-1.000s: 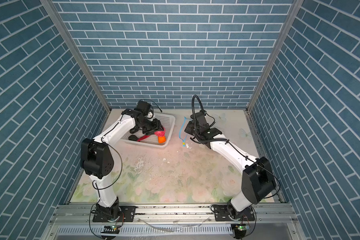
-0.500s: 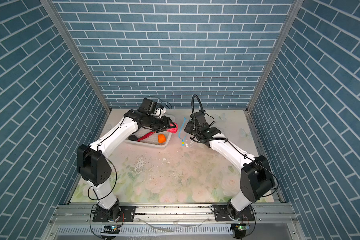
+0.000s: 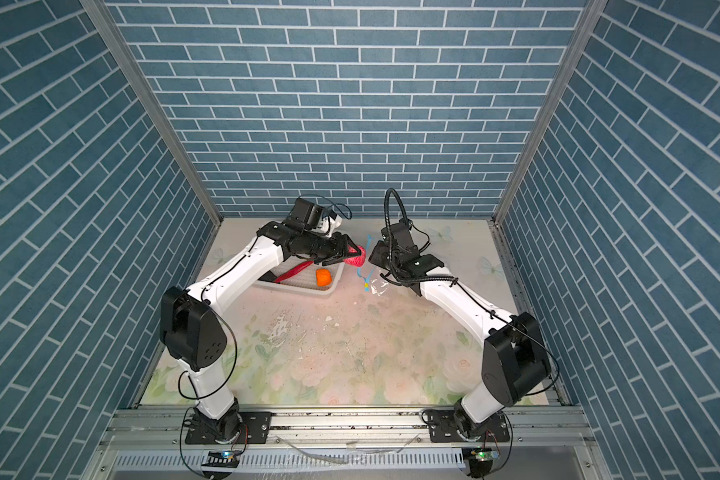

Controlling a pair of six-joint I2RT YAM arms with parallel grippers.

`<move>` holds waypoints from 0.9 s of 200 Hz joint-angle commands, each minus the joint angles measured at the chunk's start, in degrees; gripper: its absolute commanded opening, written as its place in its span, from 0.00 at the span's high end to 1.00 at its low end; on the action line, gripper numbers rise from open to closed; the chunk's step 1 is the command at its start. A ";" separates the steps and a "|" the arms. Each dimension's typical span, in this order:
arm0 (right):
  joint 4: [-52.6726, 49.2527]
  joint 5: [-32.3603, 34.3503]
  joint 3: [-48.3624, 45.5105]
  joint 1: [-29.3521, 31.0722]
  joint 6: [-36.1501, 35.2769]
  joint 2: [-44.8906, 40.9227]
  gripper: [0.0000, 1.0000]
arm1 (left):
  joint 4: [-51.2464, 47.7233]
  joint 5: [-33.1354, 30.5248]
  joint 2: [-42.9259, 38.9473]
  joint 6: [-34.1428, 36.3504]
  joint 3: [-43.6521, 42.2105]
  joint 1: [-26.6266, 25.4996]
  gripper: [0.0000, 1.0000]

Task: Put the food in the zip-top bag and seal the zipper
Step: 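Lift the pink beet with the left gripper toward the bag mouth, then lower the pink beet into the bag mouth beside the right gripper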

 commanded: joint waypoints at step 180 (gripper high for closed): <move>1.46 -0.62 1.05 -0.36 1.11 -2.01 1.00 | 5.96 2.58 5.96 -2.26 -1.98 -1.42 0.50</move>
